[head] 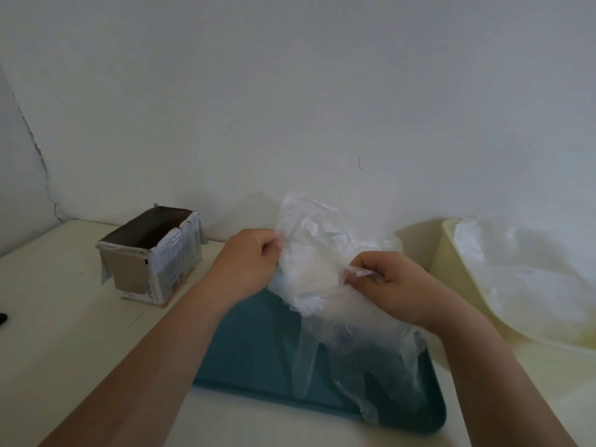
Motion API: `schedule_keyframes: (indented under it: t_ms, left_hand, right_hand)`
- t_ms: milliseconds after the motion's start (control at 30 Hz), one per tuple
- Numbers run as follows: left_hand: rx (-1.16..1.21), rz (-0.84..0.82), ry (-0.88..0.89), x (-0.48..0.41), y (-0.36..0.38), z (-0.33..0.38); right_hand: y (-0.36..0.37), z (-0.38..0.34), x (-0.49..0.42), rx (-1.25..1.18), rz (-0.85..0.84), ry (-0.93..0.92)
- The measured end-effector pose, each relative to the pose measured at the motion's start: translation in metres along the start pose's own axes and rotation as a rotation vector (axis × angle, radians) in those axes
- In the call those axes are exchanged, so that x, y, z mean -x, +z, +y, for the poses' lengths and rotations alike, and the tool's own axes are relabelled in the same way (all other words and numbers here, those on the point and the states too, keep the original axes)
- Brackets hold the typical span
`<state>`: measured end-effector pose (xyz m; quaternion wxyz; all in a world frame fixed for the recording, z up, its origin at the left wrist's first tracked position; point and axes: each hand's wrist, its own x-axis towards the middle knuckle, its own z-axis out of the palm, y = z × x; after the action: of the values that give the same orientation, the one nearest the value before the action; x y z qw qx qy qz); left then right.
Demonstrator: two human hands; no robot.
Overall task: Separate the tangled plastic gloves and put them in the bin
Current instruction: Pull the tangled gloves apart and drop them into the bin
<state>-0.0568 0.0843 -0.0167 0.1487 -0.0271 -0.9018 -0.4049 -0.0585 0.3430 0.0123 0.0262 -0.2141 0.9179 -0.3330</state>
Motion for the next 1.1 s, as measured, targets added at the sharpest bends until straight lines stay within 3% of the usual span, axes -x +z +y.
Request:
schedule_keyframes:
  t_ms: [67,133,233,267,367,433,500,633,733,900,1000,1100]
  left_hand:
    - [-0.165,0.065,0.059,0.000,-0.008,0.004]
    - [-0.169,0.195,0.133,0.001,-0.013,0.010]
    - [0.191,0.354,0.165,0.006,-0.014,0.030]
    - [0.373,0.288,0.108,0.008,-0.014,0.035]
    - [0.831,-0.125,-0.036,0.012,-0.018,0.044]
    - [1.023,-0.404,-0.059,0.018,-0.024,0.046]
    - [1.122,-0.530,-0.054,0.023,-0.028,0.047]
    - [1.178,-0.529,-0.123,0.025,-0.026,0.043]
    - [1.234,-0.477,-0.352,0.019,-0.020,0.037]
    - [1.101,-0.456,-0.340,0.020,-0.018,0.040]
    - [0.997,-0.350,-0.329,0.025,-0.016,0.050]
    - [0.918,-0.234,-0.360,0.023,-0.012,0.062]
  right_hand:
    - [0.002,-0.001,0.000,0.028,0.002,-0.010]
    - [0.004,-0.003,0.000,0.021,0.040,-0.036]
    - [0.006,-0.009,0.000,-0.136,0.176,-0.143]
    - [0.005,-0.012,0.001,-0.161,0.205,-0.184]
    - [0.003,-0.017,0.005,-0.114,0.218,-0.269]
    - [0.001,-0.016,0.006,-0.162,0.219,-0.274]
    - [-0.003,-0.015,0.007,-0.303,0.153,-0.256]
    - [0.000,-0.011,0.006,-0.703,-0.019,-0.304]
    - [0.003,-0.017,0.006,-0.811,0.054,-0.161]
    - [0.009,-0.020,0.003,-0.633,0.258,-0.034]
    - [0.004,-0.020,0.006,-0.500,0.365,-0.017]
    - [-0.016,-0.022,0.014,-0.414,0.578,-0.005]
